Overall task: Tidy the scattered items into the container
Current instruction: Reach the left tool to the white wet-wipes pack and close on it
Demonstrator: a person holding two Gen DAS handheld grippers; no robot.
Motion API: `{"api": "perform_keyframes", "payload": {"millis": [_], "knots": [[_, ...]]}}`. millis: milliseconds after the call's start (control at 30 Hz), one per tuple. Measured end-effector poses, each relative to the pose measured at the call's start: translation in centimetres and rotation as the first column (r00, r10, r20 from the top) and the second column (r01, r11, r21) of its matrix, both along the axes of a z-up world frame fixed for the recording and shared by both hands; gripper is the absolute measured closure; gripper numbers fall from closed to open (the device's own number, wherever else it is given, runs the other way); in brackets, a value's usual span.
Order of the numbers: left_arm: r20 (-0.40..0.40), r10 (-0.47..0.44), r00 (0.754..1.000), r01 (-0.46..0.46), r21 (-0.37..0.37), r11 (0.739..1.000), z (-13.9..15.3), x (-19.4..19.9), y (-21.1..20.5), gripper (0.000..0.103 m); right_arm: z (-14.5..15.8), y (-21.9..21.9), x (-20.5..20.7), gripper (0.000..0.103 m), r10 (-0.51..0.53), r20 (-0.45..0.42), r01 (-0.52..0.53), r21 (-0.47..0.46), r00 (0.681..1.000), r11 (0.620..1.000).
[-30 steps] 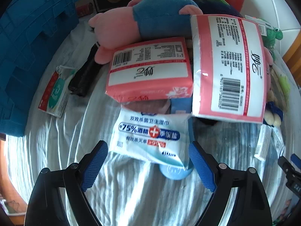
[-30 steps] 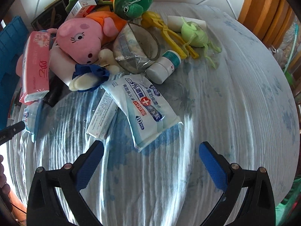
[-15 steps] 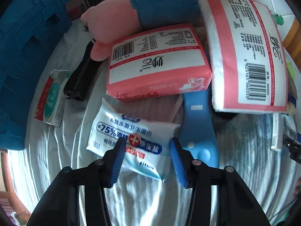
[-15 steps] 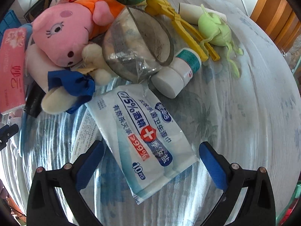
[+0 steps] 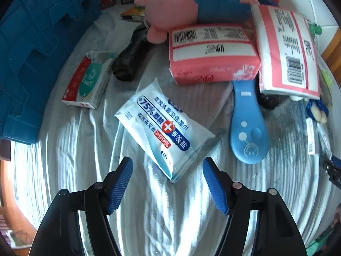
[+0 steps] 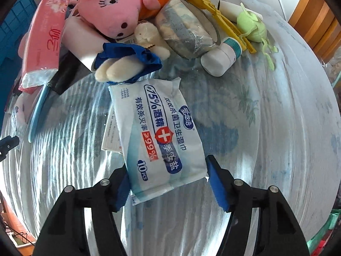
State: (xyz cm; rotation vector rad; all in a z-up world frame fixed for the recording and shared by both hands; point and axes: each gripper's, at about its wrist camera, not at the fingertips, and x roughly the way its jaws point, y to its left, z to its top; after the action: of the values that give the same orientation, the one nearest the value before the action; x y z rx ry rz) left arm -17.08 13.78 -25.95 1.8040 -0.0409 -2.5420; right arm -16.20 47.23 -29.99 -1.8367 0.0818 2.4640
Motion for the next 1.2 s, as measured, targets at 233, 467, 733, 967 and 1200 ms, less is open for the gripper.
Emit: {"api": "perform_keyframes", "payload": {"millis": [233, 467, 733, 967, 1200], "knots": [[0.022, 0.128, 0.991, -0.129, 0.033, 0.991, -1.0, -1.3, -0.5, 0.028, 2.0, 0.9, 0.3, 0.016, -0.02, -0.046, 0.021, 0.009, 0.999, 1.0], [0.055, 0.191, 0.98, -0.194, 0.059, 0.979, -3.1, -2.2, 0.1, 0.029, 1.1, 1.0, -1.5, 0.006, 0.001, -0.06, -0.002, -0.016, 0.998, 1.0], [0.002, 0.085, 0.996, -0.085, -0.018, 0.996, -1.7, -0.8, 2.7, 0.051, 0.4, 0.1, -2.5, 0.036, -0.003, -0.063, -0.001, -0.071, 0.998, 0.998], [-0.051, 0.01, 0.999, -0.013, -0.066, 0.998, 0.2, 1.0, 4.2, 0.058, 0.8, 0.1, -1.3, 0.037, -0.014, -0.064, 0.009, -0.074, 0.998, 0.997], [-0.106, 0.001, 0.994, -0.008, -0.072, 0.997, 3.5, 2.0, 5.5, 0.06, 1.2, 0.4, 0.2, 0.048, -0.039, -0.077, 0.033, -0.079, 0.996, 0.996]]}}
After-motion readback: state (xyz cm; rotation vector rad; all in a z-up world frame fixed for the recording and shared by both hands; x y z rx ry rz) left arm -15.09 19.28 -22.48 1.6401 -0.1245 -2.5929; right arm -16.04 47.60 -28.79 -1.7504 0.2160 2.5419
